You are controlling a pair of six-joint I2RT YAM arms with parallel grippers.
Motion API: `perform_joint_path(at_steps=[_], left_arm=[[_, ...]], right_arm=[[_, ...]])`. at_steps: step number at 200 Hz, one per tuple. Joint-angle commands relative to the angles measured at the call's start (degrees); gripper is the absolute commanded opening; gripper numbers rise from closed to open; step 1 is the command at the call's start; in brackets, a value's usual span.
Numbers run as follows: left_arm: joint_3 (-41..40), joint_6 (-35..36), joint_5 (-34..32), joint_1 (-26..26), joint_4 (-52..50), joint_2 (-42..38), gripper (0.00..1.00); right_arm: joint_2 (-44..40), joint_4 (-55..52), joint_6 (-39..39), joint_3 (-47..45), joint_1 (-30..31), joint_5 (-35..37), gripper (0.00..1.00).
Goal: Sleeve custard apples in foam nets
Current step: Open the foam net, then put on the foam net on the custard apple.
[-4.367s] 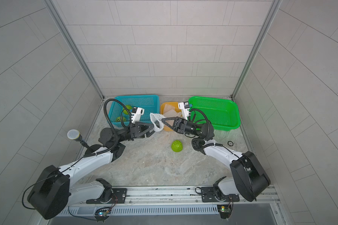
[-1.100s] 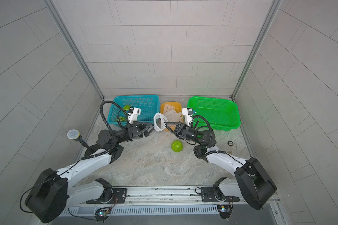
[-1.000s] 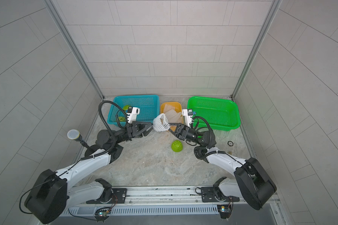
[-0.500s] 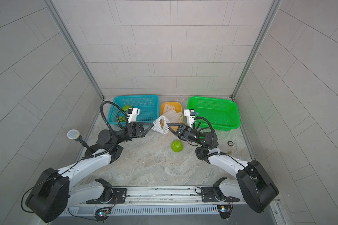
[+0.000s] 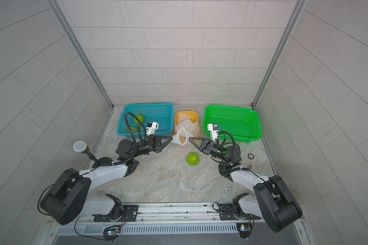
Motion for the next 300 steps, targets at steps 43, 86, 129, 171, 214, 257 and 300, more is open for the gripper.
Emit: perform_joint_path(at_steps=[43,86,129,171,214,257,300], left_arm=[[-0.56,2.82,-0.04,-0.73,2.63,7.32,0.0],[-1.26,4.33,-1.3,-1.64,2.55,9.93,0.0],[-0.84,5.3,-2.03,-3.88,2.6,14.79,0.0],[0.05,5.75,-1.87,-5.61,2.64,18.84,0.0],[0.29,6.35,-3.08,-5.7,2.55,21.44,0.0],[1.01,7.15,-3.95,-6.01,2.64,25.41,0.0],[2.31,7.77,-4.42,-6.0,2.64,27.74,0.0]], right_arm=[[-0.88,0.01,0.98,-4.39,-5.05,-5.11,0.0],[0.84,0.05,-1.34,-7.35,-6.84,-6.13,0.0],[4.62,0.06,-3.75,-9.0,-7.6,-6.35,0.0],[10.42,2.87,-4.35,-10.18,-7.6,-6.24,0.0],[14.81,2.87,-6.71,-10.62,-7.67,-5.56,0.0],[20.24,2.87,-9.35,-11.58,-9.33,-4.62,0.0],[21.81,2.87,-10.7,-12.21,-10.8,-3.81,0.0]])
